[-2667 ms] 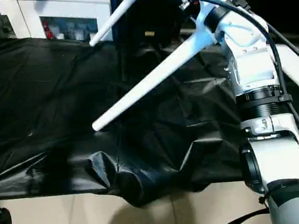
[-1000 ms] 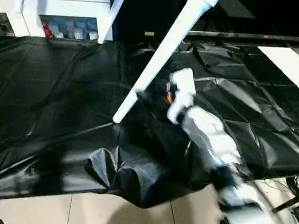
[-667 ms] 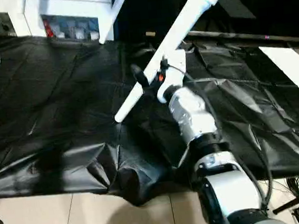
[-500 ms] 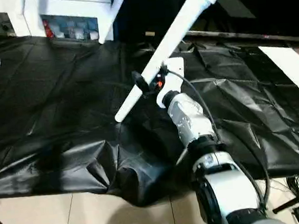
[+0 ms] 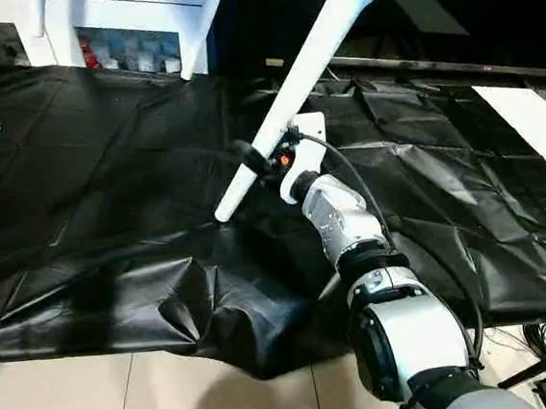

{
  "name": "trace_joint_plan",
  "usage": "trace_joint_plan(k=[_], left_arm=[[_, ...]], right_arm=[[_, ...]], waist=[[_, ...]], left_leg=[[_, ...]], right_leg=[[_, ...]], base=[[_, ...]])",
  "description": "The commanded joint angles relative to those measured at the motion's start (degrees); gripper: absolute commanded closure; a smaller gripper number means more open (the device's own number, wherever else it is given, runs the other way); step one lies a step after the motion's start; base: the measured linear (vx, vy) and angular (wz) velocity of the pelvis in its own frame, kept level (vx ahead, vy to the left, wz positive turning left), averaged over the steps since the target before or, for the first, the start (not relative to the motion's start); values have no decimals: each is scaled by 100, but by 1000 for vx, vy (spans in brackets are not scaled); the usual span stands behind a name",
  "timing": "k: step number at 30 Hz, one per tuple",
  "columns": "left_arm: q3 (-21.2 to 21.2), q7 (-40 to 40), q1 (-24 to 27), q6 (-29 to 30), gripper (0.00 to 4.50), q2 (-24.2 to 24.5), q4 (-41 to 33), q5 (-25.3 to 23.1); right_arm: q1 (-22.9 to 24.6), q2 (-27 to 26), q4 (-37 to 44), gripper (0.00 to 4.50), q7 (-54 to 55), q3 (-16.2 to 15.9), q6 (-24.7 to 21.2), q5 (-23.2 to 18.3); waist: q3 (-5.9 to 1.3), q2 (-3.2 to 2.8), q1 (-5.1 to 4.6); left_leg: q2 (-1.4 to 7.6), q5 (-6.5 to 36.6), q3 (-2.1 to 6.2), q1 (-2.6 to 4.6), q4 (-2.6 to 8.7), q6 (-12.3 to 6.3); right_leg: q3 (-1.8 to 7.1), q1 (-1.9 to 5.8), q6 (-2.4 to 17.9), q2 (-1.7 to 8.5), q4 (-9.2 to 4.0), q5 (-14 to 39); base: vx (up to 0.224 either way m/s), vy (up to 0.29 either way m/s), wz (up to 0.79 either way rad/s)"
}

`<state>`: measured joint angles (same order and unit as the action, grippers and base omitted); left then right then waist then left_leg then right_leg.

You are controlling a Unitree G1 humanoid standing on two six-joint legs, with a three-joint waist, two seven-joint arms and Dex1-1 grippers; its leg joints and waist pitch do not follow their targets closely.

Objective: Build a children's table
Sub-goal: Flip table

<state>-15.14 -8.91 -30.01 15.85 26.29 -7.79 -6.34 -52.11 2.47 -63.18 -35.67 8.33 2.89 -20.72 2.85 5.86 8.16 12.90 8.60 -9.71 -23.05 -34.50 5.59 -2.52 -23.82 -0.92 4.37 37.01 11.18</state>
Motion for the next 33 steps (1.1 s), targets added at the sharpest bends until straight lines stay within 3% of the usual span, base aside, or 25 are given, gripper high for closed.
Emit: trace_joint_plan(k=[1,9,11,14,18,20,21,22,23,25,27,30,31,32,33], left_arm=[[175,-36,85,-120,278,-119,-51,128],[68,90,605,-395,283,-267,-76,123],[44,108,810,-437,283,-344,-132,149],[95,12,1245,-557,284,-471,-257,243],[207,-251,1476,-557,284,-509,-272,415],[258,-374,1530,-549,284,-529,-260,514],[346,-462,1610,-543,284,-526,-256,525],[411,-538,1698,-520,284,-521,-221,536],[448,-570,1760,-513,284,-515,-202,534],[462,-579,1802,-503,284,-509,-186,530],[453,-553,1897,-459,284,-462,-156,500],[381,-545,2119,-365,284,-391,-143,500],[361,-588,2232,-273,284,-364,-129,525],[353,-598,2328,-214,284,-339,-109,507],[338,-563,2396,-263,284,-325,-76,473]], right_arm=[[-157,-19,30,255,-251,8,59,-7],[303,1,655,301,-722,-311,208,178],[559,20,1022,301,-822,-416,149,198],[1299,101,2108,303,-875,-649,-115,255],[2147,249,3217,303,-385,-848,-241,577],[2324,257,3431,303,-19,-831,-285,739],[2548,231,3714,303,305,-818,-408,845],[2796,189,4055,303,544,-830,-572,903],[2982,160,4351,303,663,-852,-741,921],[3108,141,4563,303,721,-872,-869,918],[3284,108,4850,303,814,-921,-1107,910],[3455,81,5119,303,888,-1058,-1279,969],[3460,73,5144,303,963,-1108,-1332,1023],[3453,67,5151,303,1015,-1151,-1369,1068],[3464,86,5224,303,1078,-1227,-1511,1129]], waist=[[-398,-162,-53],[-387,-157,-38],[-370,-155,-27],[-367,-162,2],[-344,-168,24],[-300,-187,-2],[-295,-241,-20],[-272,-256,-27],[-278,-211,-46],[-284,-212,-37],[-290,-268,-80],[-273,-215,-121],[-276,-229,-110],[-224,-211,-141],[-217,-186,-154]], left_leg=[[23,1574,-32,182,442,310],[34,1528,-42,193,446,237],[44,1693,-35,199,467,251],[54,1759,-23,221,488,273],[38,2123,-3,246,529,379],[34,2788,30,290,575,501],[33,3019,55,308,579,544],[20,3348,74,356,586,582],[14,3564,90,388,591,565],[14,3544,111,377,606,552],[20,3612,145,360,639,581],[18,3755,157,354,659,575],[18,3747,166,360,655,580],[14,3937,173,367,674,585],[7,4027,176,387,665,580]], right_leg=[[144,210,1041,245,-372,584],[148,199,1030,245,-392,634],[149,194,971,247,-421,805],[152,186,860,240,-450,808],[160,161,670,235,-516,1236],[152,98,542,228,-601,1946],[153,81,513,237,-610,2116],[150,43,417,236,-691,2448],[143,40,339,231,-723,2652],[155,56,306,226,-728,2607],[141,71,342,208,-710,2374],[123,85,325,219,-744,2503],[126,86,324,231,-740,2513],[117,64,288,226,-774,2799],[110,56,254,230,-806,2992]], base=[[0,0,0],[0,0,0],[0,0,0],[0,0,0],[0,0,0],[0,0,0],[0,0,0],[0,0,0],[0,0,0],[0,0,0],[0,0,0],[0,0,0],[0,0,0],[0,0,0],[0,0,0]])
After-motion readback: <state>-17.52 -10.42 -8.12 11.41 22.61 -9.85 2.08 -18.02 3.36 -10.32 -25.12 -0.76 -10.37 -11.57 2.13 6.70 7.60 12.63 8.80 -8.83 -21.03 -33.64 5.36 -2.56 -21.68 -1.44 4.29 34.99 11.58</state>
